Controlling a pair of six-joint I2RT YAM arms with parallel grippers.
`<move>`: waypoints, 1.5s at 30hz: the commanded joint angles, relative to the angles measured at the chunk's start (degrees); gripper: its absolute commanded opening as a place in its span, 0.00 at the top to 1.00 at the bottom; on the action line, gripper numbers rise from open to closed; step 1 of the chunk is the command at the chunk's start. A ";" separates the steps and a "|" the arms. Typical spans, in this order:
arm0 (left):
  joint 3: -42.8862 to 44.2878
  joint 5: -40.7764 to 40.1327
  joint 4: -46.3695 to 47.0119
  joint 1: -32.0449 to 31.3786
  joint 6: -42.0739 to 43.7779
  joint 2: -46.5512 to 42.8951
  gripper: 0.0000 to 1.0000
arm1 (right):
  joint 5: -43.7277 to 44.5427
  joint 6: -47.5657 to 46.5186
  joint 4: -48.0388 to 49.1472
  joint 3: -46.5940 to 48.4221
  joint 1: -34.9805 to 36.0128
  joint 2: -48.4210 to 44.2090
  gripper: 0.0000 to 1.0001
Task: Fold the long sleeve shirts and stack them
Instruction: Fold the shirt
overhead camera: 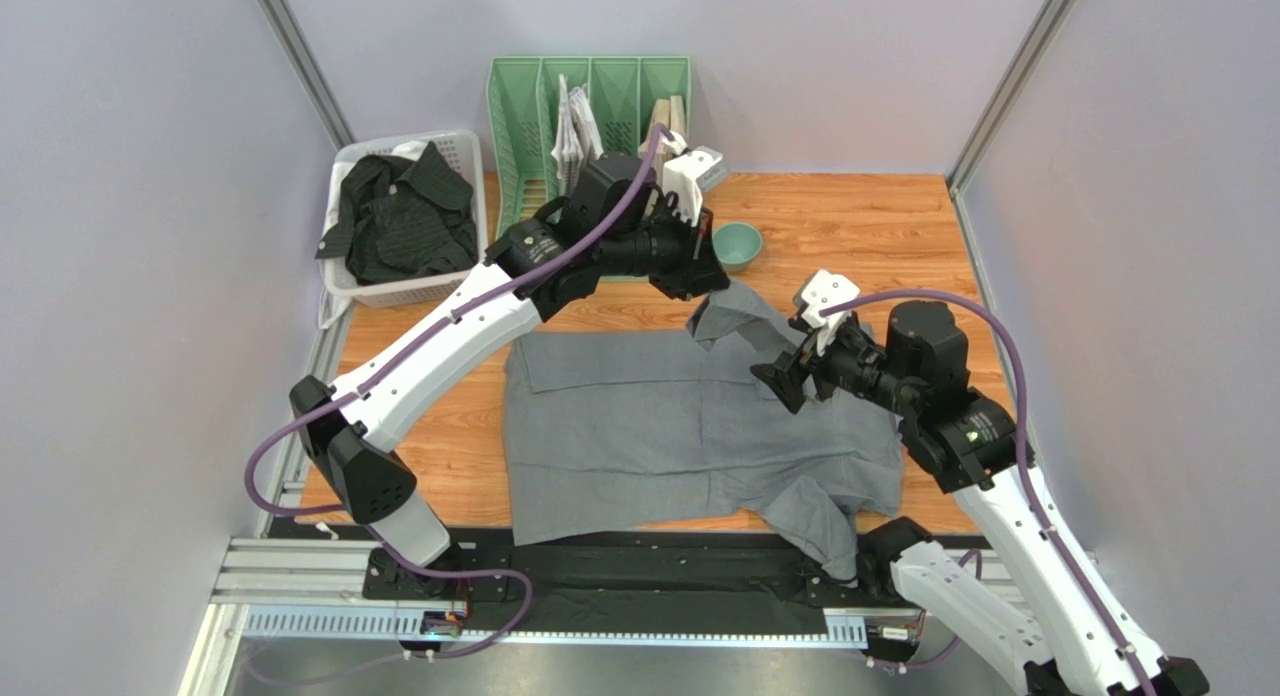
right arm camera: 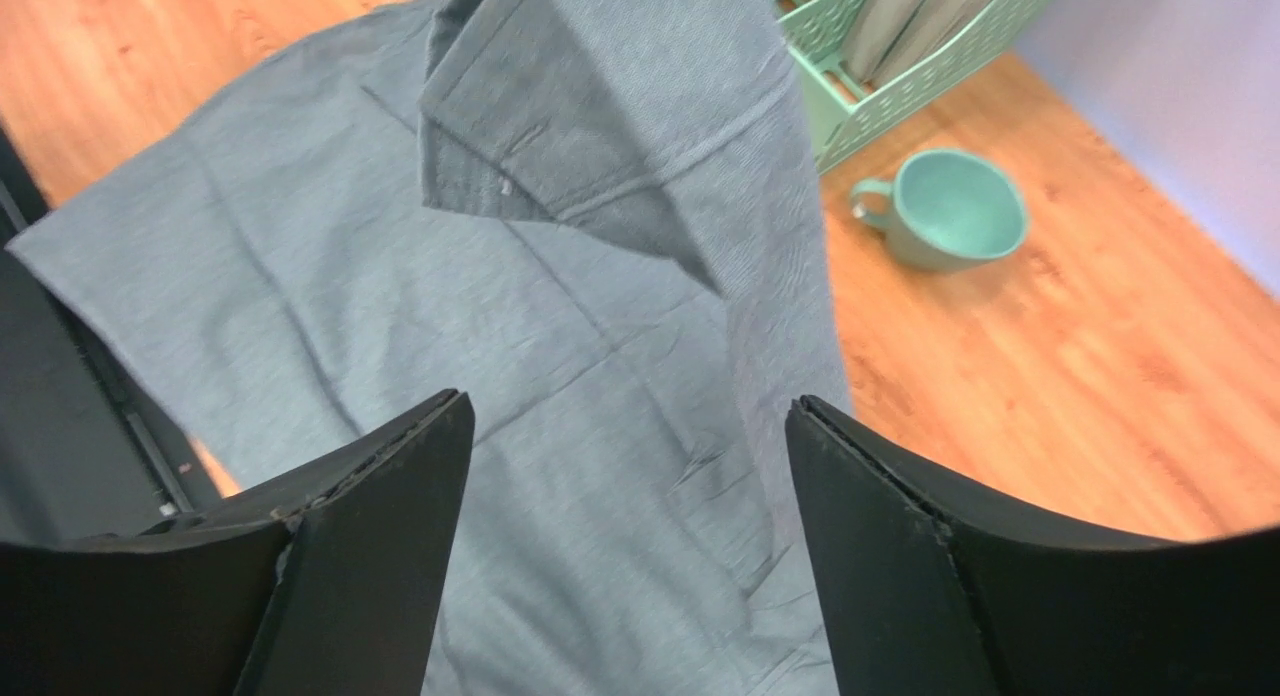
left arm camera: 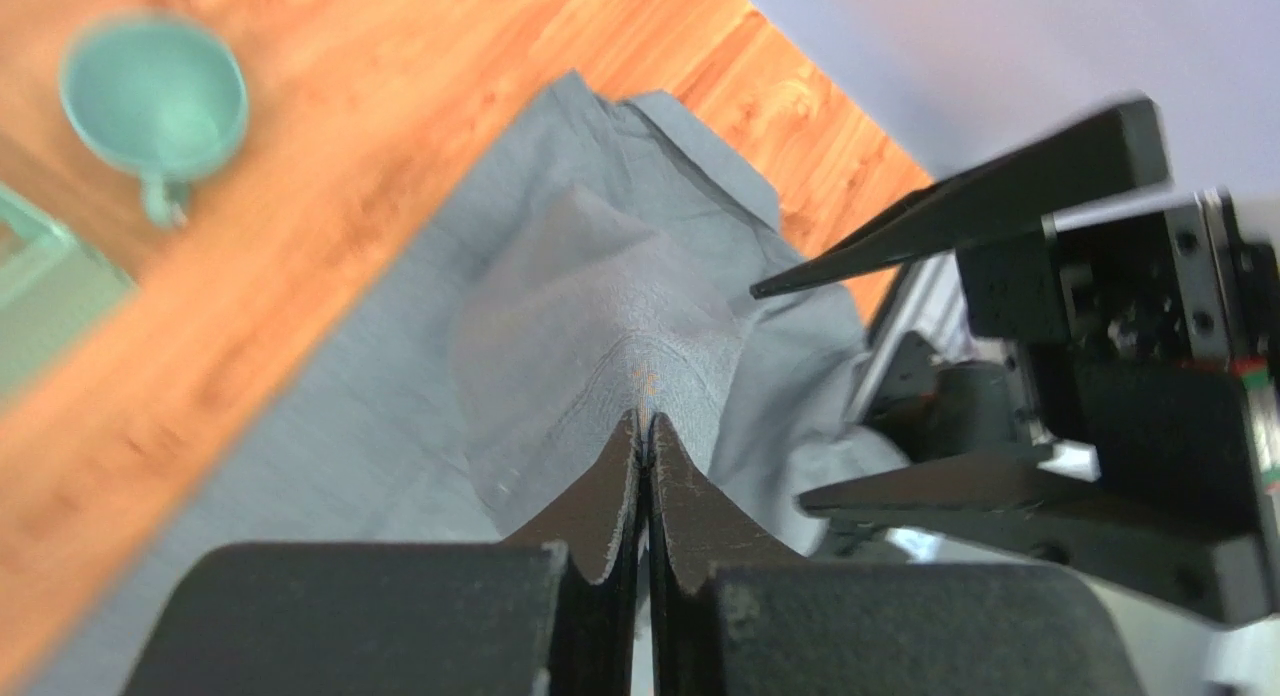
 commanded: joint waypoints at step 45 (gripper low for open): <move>-39.78 -14.79 46.53 -13.49 40.05 -19.32 0.01 | -6.02 21.49 2.69 11.36 -3.79 15.40 1.00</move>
